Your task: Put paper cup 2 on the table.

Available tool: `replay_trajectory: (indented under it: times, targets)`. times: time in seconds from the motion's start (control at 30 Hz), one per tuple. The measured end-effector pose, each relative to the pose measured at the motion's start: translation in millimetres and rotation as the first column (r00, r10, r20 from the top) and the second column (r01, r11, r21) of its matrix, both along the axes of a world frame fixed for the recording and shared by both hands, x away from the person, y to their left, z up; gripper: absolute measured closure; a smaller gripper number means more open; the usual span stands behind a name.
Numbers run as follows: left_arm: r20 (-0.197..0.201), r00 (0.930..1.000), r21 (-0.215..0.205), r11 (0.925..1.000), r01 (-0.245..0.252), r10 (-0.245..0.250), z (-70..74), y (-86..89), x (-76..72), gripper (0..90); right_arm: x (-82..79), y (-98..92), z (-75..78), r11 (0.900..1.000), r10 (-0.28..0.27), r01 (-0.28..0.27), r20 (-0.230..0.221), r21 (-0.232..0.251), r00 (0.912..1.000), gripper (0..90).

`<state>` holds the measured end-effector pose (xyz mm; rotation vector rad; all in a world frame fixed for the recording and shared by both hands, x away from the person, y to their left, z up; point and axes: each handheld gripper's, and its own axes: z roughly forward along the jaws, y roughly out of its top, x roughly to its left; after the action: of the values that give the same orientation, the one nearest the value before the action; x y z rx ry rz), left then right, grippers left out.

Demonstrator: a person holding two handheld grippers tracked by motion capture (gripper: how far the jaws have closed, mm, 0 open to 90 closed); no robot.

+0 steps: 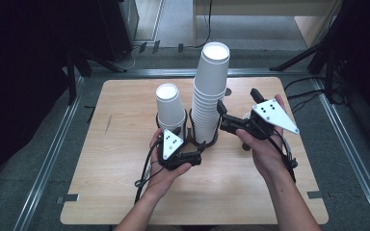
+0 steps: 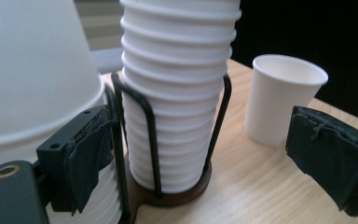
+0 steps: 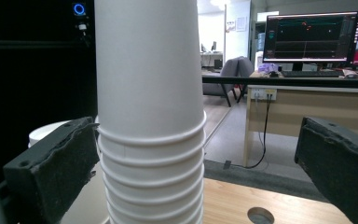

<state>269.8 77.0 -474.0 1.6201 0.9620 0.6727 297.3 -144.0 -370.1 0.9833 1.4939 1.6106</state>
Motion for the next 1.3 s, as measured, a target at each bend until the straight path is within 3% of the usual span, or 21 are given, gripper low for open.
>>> replay_trajectory:
  times: [0.17, 0.6, 0.93, 1.3]
  targets:
    - [0.041, 0.999, -0.012, 0.9998, -0.019, 0.019, 9.0, -9.1, 7.6, 7.7, 4.7, 6.5, 6.4, 1.0, 0.012, -0.012, 0.005, 0.001, 0.9999, 0.0]
    - [0.088, 0.994, -0.028, 0.9976, -0.063, 0.066, 22.4, -22.6, 31.3, 7.8, 21.8, 21.3, 15.0, 0.999, 0.051, -0.051, -0.008, -0.001, 0.9987, 0.0]
    - [0.129, 0.9886, 0.014, 0.9967, -0.08, 0.078, 25.1, -36.6, 38.6, 7.8, 36.2, 31.6, 25.5, 0.997, 0.07, -0.07, -0.018, -0.019, 0.9974, 0.0]
    - [0.163, 0.9795, 0.009, 0.9926, -0.121, 0.118, 28.3, -45.0, 47.9, 7.8, 47.3, 40.7, 27.2, 0.996, 0.085, -0.086, -0.034, -0.037, 0.9958, 0.2]
